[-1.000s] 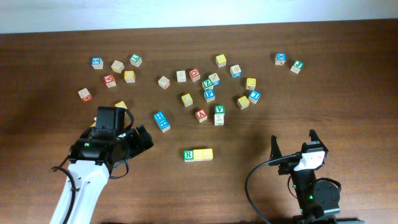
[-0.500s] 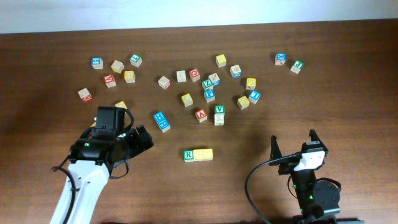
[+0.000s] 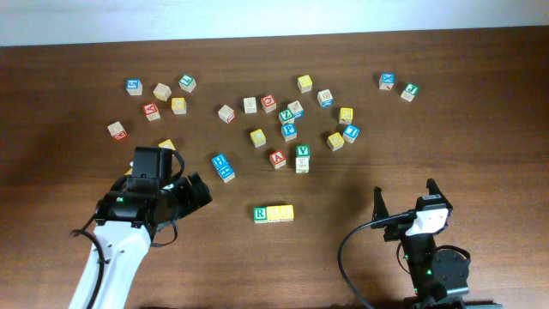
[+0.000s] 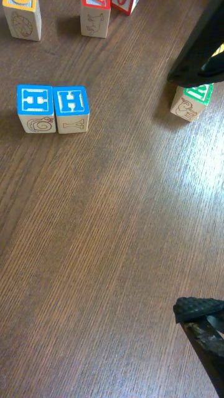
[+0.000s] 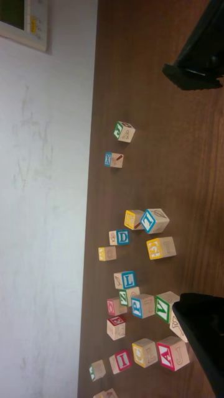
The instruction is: Spell out RSS
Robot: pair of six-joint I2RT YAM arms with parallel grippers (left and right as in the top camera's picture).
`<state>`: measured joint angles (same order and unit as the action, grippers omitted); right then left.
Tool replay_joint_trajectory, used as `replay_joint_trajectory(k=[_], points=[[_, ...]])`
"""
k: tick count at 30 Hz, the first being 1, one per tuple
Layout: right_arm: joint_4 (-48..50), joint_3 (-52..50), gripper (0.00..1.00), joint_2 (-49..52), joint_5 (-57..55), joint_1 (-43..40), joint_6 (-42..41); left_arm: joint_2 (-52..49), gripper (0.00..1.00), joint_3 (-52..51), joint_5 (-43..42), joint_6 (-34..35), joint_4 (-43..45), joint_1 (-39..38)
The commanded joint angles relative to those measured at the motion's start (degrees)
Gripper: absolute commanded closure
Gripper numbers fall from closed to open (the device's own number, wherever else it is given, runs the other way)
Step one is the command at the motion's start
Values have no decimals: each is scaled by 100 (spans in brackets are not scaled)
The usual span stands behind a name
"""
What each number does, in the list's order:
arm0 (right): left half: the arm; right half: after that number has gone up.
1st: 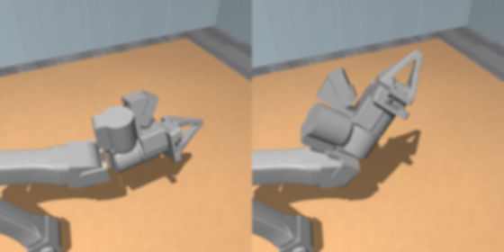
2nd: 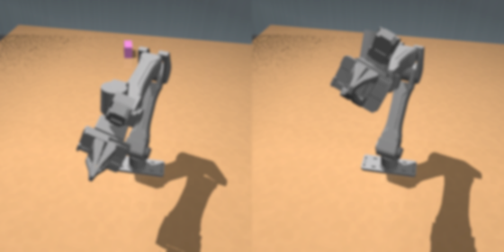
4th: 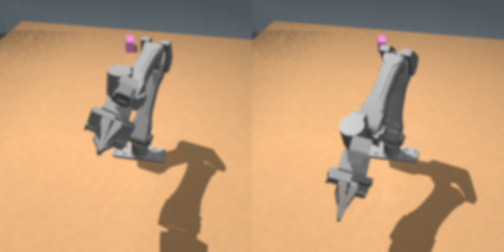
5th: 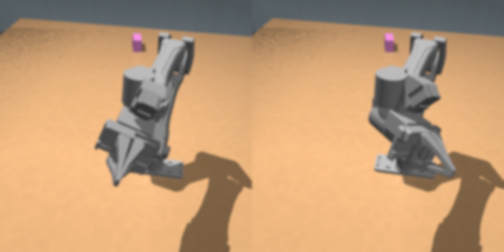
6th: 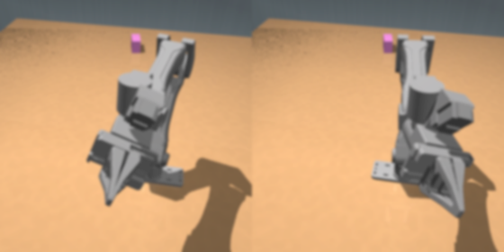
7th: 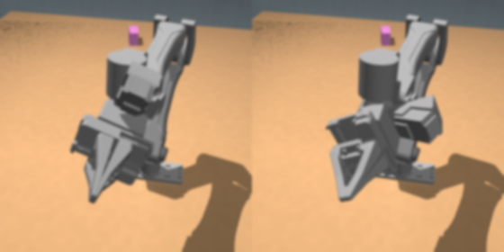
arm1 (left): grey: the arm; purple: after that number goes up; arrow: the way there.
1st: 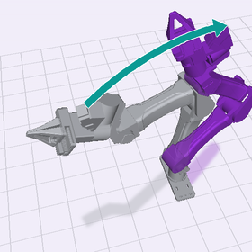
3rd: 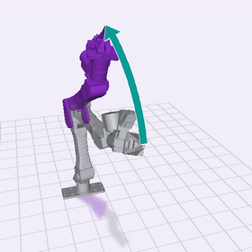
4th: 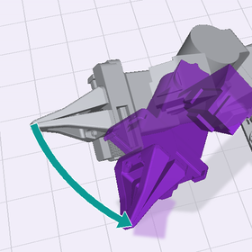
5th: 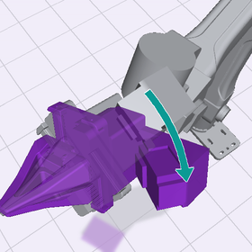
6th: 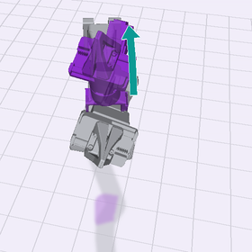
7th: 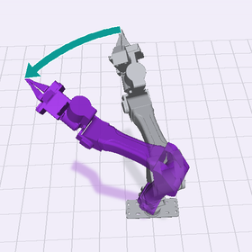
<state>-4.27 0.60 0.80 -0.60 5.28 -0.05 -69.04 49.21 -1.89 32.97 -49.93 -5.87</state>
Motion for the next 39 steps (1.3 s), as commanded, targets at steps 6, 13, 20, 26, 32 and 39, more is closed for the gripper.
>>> replay_joint_trajectory(k=[6,13,20,26,32,39], points=[[-39,-28,2,-55,-94,-48,-44,592,1,55,131,-610,149,31],[-39,-28,2,-55,-96,-48,-44,2111,1,37,129,-1340,402,31],[-39,-28,2,-55,-96,-48,-44,4170,1,-872,61,-1355,400,31],[-39,-28,2,-55,-96,-48,-44,5101,1,-1458,66,-1355,400,31],[-39,-28,2,-55,-96,-48,-44,5276,1,-1692,66,-1788,466,31],[-39,-28,2,-55,-96,-48,-44,5617,1,-1746,63,-3187,601,39]])
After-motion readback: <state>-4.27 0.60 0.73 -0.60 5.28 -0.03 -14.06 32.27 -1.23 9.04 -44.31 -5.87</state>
